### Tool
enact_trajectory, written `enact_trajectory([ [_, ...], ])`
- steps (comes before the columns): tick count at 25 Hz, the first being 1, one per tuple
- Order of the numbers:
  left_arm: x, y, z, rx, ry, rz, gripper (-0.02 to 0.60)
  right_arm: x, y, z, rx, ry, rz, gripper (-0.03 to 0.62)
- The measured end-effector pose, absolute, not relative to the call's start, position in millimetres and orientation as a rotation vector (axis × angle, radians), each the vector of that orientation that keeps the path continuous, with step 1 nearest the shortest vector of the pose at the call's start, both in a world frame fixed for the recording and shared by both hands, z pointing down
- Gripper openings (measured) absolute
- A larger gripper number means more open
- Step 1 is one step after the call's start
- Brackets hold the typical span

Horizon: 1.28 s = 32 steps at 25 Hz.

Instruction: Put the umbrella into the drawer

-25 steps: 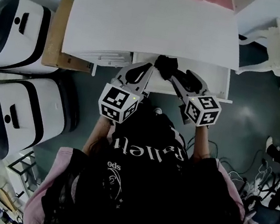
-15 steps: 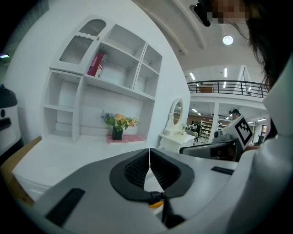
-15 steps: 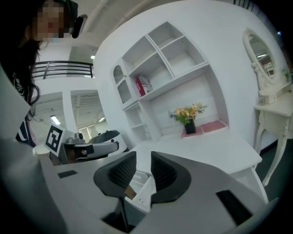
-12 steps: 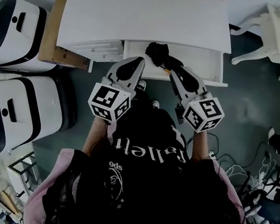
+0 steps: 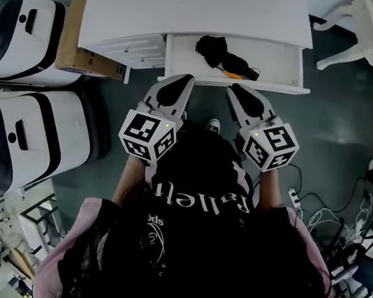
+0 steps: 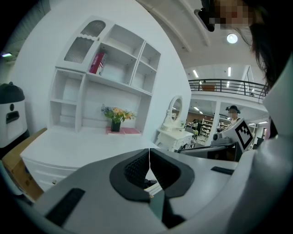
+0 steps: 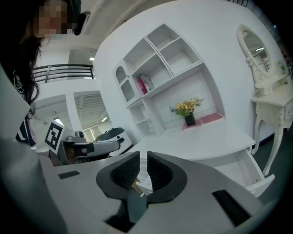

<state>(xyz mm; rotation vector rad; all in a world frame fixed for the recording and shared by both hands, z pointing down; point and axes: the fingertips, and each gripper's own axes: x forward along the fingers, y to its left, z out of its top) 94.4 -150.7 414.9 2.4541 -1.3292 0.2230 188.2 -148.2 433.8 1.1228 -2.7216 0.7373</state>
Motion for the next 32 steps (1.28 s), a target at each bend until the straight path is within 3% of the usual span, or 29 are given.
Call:
enact_trajectory([
  [9,83.7,-122.7,415.5,2.48,-1.278,0.237,0.017,164.9,-122.7,433.1,1.125,-2.73,0.755,0.066],
  [23,-17.9,-24.4,410.0,2.512,-1.191,0.126,0.017,54.1,-19.2,437.3,1.226,-2.688,0.794,0.064],
  [32,-36.5,25.1,410.9,2.579,-1.075,0.101,0.017,29.2,39.4,434.6,1.334,-2.67,0.78,0.055],
])
